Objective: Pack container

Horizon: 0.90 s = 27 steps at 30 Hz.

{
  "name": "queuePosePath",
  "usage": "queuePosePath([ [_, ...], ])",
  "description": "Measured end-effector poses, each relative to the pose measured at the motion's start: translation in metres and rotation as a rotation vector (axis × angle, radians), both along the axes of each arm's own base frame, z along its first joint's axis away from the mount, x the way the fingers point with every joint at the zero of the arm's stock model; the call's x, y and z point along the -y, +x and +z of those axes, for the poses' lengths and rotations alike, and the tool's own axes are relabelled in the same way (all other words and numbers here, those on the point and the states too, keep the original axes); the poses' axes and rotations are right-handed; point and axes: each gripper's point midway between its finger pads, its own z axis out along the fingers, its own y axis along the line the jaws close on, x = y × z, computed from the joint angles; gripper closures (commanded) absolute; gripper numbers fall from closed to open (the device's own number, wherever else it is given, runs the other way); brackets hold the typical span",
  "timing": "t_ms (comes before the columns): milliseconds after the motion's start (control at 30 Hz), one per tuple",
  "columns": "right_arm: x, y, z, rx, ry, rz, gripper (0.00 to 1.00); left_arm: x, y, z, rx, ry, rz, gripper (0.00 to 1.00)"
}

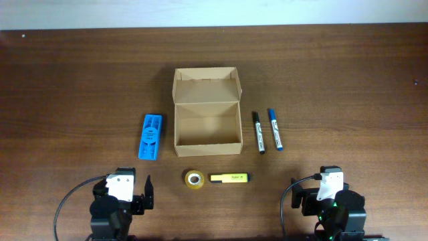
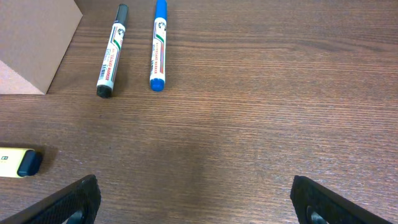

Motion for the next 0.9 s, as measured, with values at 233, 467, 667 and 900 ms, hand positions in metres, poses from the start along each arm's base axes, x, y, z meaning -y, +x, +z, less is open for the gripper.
queuePosePath([
  [233, 0.0, 0.0, 0.0, 0.001, 0.0, 0.0, 0.01, 0.0, 0.0, 0.0, 0.0, 0.0, 0.0, 0.0],
  [467, -0.001, 0.013, 0.019, 0.087, 0.003, 0.007, 0.01, 0.0, 0.0, 0.0, 0.0, 0.001, 0.0, 0.0],
  [667, -0.006, 0.022, 0.093, 0.104, 0.023, 0.033, 0.01, 0.0, 0.0, 0.0, 0.003, 0.0, 0.0, 0.0],
  [900, -0.007, 0.061, 0.153, -0.074, 0.069, 0.004, 0.01, 0.0, 0.0, 0.001, 0.005, 0.003, -0.002, 0.01],
])
